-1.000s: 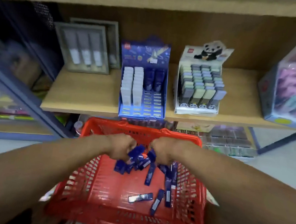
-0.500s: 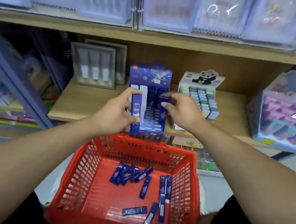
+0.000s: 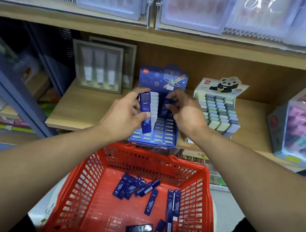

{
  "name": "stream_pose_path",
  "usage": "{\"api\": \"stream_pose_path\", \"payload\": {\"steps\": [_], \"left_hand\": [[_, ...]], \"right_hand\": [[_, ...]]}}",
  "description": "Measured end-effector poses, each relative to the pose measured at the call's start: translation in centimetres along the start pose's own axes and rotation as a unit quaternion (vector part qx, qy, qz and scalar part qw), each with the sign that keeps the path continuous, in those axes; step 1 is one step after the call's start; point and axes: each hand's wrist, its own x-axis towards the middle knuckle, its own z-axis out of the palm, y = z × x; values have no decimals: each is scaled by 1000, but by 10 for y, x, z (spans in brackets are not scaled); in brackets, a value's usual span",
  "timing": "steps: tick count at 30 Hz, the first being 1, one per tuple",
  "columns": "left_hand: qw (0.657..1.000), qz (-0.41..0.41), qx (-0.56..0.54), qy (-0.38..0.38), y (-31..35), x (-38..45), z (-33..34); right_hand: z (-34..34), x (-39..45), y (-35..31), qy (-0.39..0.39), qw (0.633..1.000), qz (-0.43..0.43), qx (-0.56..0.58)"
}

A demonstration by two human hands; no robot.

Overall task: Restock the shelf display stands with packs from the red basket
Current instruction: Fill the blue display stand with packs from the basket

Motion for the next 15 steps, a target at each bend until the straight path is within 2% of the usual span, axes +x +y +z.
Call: {"api": "stream_pose_path", "payload": {"steps": [15], "left_hand": [[999, -30, 18, -1, -13, 3, 0]], "right_hand": [[-8, -2, -4, -50, 998, -16, 31]]}}
